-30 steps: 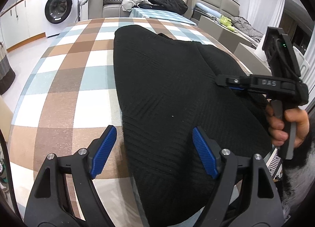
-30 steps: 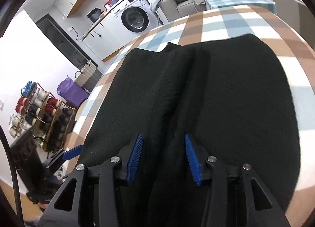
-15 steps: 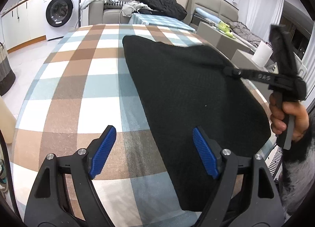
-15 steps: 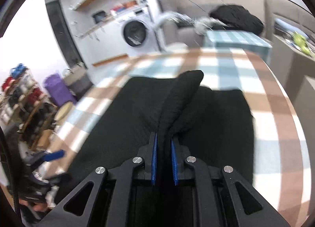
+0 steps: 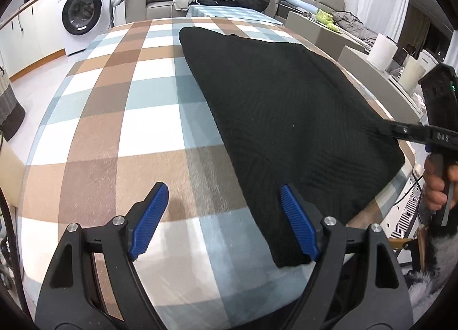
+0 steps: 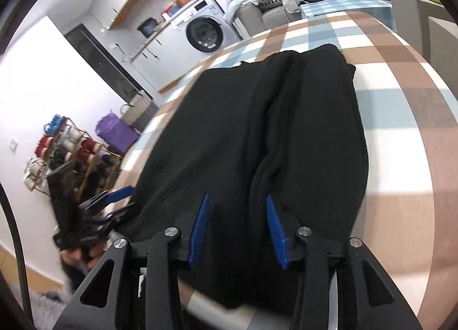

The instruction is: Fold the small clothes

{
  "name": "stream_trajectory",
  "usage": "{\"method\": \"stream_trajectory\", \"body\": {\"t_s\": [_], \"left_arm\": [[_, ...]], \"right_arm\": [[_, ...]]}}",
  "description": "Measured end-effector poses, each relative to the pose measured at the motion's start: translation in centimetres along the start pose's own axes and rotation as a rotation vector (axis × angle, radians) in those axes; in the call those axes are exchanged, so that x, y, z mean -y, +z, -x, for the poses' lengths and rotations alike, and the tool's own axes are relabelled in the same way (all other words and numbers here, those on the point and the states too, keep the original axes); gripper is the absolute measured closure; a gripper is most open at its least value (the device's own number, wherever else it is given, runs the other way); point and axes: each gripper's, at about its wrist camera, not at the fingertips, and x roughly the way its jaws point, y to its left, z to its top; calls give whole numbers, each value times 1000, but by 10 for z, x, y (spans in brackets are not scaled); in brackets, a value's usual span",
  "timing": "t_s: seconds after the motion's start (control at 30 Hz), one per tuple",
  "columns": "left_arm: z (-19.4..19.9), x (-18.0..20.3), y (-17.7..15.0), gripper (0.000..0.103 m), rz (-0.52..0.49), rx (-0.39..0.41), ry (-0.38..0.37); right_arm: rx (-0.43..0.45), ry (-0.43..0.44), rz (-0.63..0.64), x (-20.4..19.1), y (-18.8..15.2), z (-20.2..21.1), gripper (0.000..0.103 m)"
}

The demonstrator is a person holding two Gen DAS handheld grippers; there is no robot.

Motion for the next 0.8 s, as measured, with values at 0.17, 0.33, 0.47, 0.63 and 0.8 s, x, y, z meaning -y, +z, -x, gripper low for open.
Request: {"method": "stream_trajectory", "body": {"t_s": [0.17, 0.33, 0.47, 0.63, 0.8], "left_arm": [[10, 1, -8, 24, -23, -8, -2], [17, 11, -10, 24, -49, 2, -49], [12, 17, -19, 24, -94, -23, -28], [18, 7, -28, 22, -100, -45, -54], [23, 1, -25, 22, -70, -20, -70]], "right_arm": [[1, -41, 64, -12, -11, -2, 60], [1, -30, 64, -11, -12, -2, 59], [3, -22, 60, -7, -15, -2, 59], [5, -15, 55, -4, -21, 4, 59], [22, 13, 43, -5, -21, 3, 59]]}}
